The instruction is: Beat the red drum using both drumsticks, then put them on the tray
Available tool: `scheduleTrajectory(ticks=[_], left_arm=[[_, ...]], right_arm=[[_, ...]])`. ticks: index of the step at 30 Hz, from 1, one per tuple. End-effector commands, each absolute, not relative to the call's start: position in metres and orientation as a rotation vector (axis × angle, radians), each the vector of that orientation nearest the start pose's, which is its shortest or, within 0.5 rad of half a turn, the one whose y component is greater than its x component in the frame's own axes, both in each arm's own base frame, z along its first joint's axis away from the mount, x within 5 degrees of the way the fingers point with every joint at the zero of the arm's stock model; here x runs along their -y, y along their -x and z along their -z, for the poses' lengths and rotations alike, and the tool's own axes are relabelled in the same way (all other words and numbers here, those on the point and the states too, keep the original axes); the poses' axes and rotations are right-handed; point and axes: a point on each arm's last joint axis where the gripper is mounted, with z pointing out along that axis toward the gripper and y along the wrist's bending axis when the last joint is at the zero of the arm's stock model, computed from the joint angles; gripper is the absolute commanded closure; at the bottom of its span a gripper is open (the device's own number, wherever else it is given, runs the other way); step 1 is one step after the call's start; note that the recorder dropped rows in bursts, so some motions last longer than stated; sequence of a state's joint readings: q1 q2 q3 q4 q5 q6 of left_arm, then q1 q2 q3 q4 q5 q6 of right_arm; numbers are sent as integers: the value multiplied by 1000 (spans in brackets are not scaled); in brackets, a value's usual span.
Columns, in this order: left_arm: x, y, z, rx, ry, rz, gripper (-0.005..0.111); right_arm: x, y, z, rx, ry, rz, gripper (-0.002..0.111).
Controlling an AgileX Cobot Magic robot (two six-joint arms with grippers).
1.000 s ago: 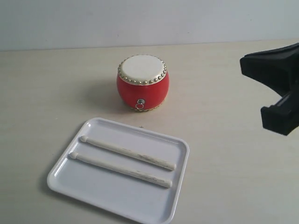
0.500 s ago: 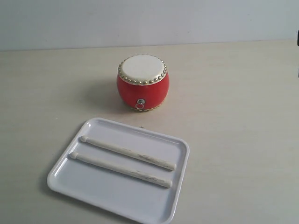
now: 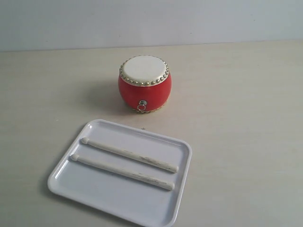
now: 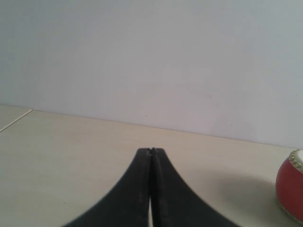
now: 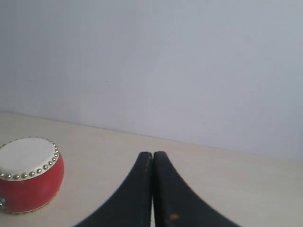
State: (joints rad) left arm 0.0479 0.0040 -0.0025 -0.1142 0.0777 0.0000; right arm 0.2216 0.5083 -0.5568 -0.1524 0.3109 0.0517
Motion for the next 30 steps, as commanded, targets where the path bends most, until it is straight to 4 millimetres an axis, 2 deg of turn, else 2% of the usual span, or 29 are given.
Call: scheduleTrajectory(ticks=[1,6,12,23,30], left_arm=[[-2,-56,-207,-1548,130,64,107],[-2,-56,-207,-1548,130,64,107],[-2,-56,-207,-1548,128,63,107],[-2,-56,-207,-1548,128,63,107],[-2,-56,-207,-1548,128,63,107]], right_arm=[[-12,-91,-297,-1696,176,-36,108],[-10,-73,-251,-1564,79,-145,108],[-8,-56,-219,-1452,16,-213,108],[-8,-56,-211,-1507,10,-221,108],[-8,-56,-207,-1551,65,-162,108]])
